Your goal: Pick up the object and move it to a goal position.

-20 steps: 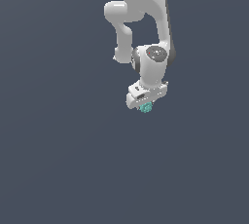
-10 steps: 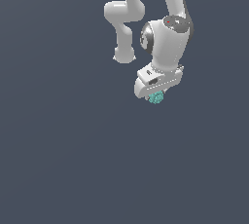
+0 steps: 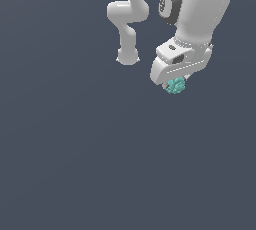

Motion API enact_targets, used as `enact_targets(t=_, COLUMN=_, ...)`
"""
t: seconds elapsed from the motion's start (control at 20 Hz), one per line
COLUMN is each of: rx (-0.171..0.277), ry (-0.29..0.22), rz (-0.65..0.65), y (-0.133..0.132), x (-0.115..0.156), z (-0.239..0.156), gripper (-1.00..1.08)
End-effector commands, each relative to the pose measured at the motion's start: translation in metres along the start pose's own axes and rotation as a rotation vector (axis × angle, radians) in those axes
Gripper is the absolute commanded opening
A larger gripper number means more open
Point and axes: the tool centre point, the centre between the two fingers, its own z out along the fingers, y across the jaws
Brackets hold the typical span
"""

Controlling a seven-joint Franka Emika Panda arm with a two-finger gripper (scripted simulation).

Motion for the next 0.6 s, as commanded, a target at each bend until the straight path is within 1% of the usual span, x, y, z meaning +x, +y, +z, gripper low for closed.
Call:
enact_targets(t=0.0, rx=0.000, ry=-0.002, rz=0.001, y=-0.005, x=0.007, z=-0.023, gripper=-1.00)
enact_targets(t=0.25, rx=0.000, ry=-0.002, rz=0.001, y=-0.011, x=0.018, z=-0.057, gripper=-1.00)
enact_targets(t=0.55, rx=0.000, ry=-0.002, rz=0.001, y=-0.016, x=0.027, z=-0.081, gripper=-1.00)
